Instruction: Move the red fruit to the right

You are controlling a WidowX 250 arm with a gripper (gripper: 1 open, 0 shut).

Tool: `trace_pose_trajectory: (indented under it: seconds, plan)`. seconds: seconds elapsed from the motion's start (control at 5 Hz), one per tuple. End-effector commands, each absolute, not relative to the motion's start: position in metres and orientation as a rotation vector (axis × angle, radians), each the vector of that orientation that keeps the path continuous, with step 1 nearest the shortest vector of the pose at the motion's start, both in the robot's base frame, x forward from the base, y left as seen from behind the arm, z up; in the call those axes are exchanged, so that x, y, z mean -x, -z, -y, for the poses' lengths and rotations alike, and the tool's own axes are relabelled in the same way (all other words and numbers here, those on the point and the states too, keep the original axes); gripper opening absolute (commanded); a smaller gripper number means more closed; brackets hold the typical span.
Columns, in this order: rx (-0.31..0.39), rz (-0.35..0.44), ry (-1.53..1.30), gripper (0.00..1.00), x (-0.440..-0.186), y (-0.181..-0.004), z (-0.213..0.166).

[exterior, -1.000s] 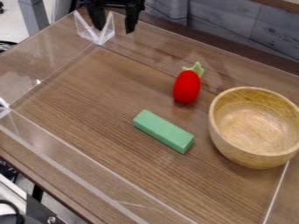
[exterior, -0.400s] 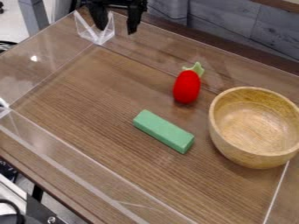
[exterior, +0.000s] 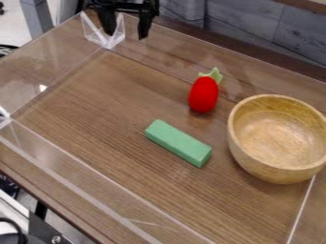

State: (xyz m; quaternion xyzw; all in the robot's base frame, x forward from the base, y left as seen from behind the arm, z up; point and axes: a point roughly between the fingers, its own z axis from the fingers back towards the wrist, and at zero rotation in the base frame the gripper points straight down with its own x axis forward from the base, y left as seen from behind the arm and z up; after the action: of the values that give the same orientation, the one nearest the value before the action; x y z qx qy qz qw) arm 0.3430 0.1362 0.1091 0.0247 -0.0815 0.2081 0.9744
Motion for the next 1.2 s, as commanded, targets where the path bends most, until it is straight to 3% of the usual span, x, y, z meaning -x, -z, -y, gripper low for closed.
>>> trace_pose_trajectory:
  seconds: [0.0,0.6,1.0]
  plan:
    - [-0.066,0.236,-0.461,1.00,-0.343,-0.131,-0.138]
    - [-0.055,0.270,-0.444,1.00,-0.339,-0.149,-0.140]
    - [-0.059,0.269,-0.464,1.00,-0.329,-0.141,-0.145]
